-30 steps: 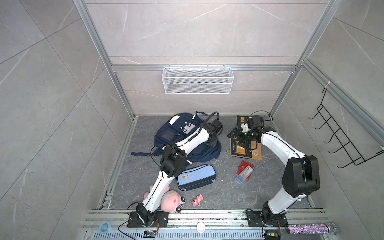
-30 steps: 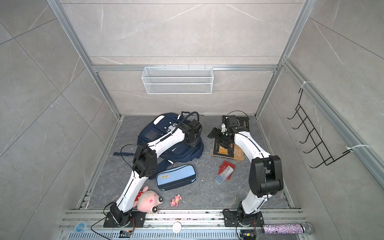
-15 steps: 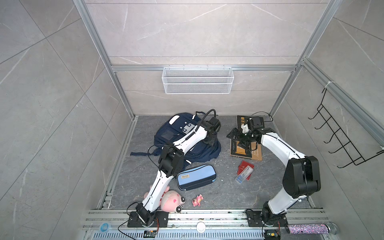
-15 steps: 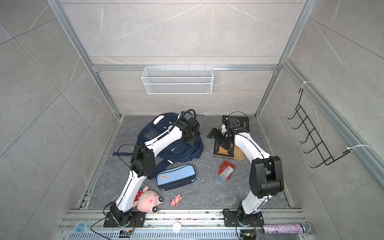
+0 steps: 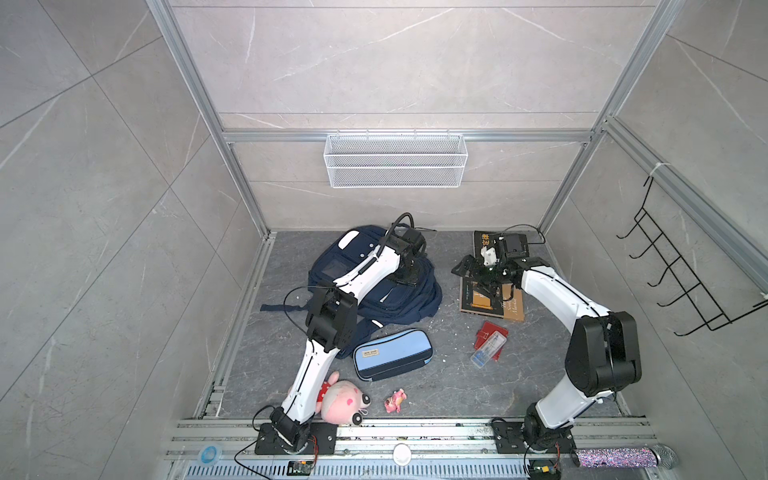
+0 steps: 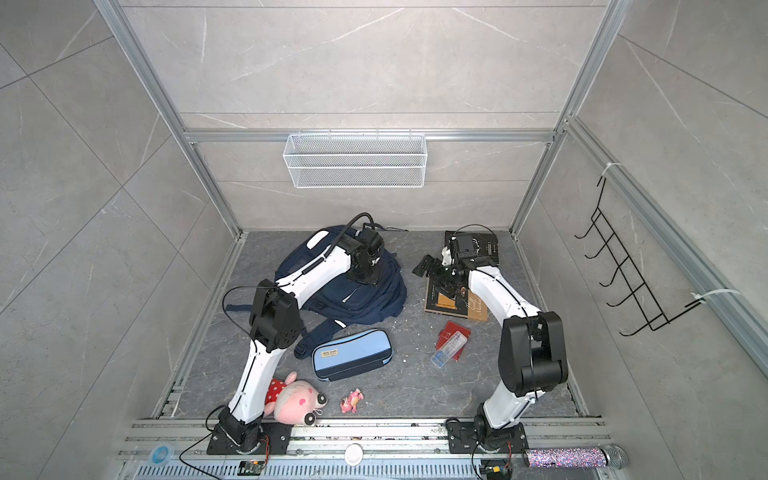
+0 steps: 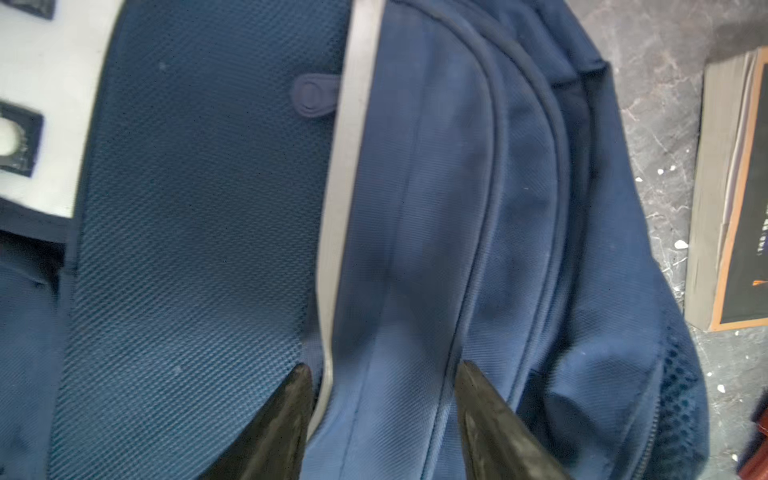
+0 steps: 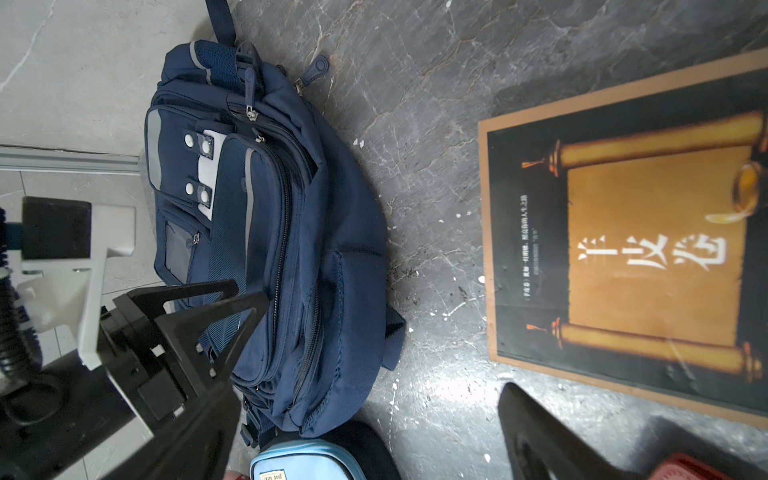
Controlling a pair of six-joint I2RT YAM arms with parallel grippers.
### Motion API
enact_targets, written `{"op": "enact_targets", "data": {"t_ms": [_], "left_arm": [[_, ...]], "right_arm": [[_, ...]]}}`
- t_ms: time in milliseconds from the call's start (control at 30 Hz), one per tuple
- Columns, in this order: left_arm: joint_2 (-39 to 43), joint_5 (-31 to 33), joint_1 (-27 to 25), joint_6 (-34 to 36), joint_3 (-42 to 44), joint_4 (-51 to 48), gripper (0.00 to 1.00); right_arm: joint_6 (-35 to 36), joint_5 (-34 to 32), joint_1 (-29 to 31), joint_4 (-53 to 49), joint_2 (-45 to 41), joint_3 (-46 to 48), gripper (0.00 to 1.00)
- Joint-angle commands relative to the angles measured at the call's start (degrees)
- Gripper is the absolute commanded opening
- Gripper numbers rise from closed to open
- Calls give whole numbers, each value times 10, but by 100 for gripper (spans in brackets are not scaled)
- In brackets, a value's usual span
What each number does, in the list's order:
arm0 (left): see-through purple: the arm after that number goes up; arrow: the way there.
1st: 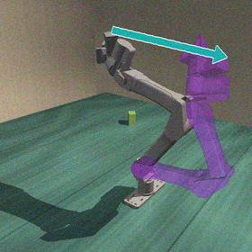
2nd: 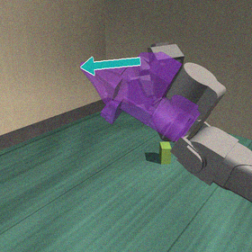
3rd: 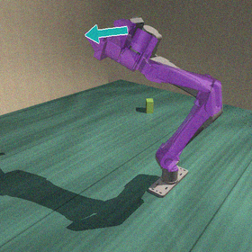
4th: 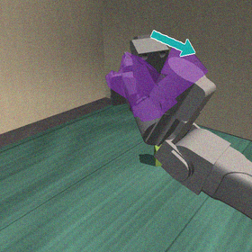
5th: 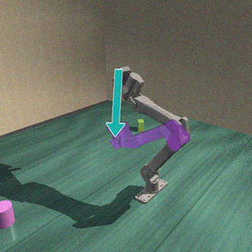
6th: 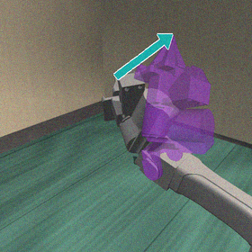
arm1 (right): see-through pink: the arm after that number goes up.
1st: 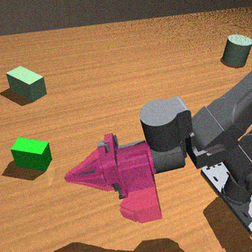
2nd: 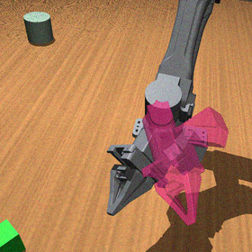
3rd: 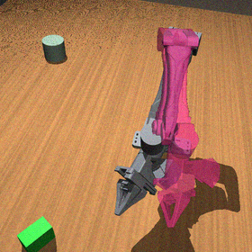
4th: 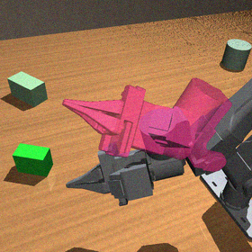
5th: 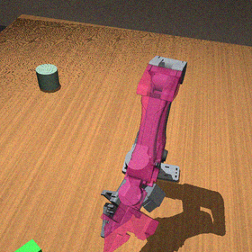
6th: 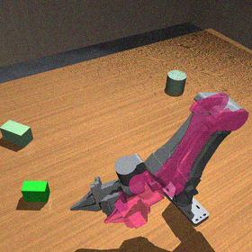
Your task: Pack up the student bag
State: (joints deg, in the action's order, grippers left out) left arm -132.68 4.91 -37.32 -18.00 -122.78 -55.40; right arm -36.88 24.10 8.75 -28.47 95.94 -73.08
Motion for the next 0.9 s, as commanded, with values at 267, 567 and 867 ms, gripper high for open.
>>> {"op": "enact_targets", "data": {"t_ms": [267,567,867], "left_arm": [[-4,7,-10,-3,-20,13,66],[-69,42,-17,-1,-54,28,63],[-57,11,-11,-10,-24,55,38]], "right_arm": [[7,6,0,-6,7,-14,99],[-4,7,0,0,26,-23,99],[-2,0,1,-9,13,-27,99]]}}
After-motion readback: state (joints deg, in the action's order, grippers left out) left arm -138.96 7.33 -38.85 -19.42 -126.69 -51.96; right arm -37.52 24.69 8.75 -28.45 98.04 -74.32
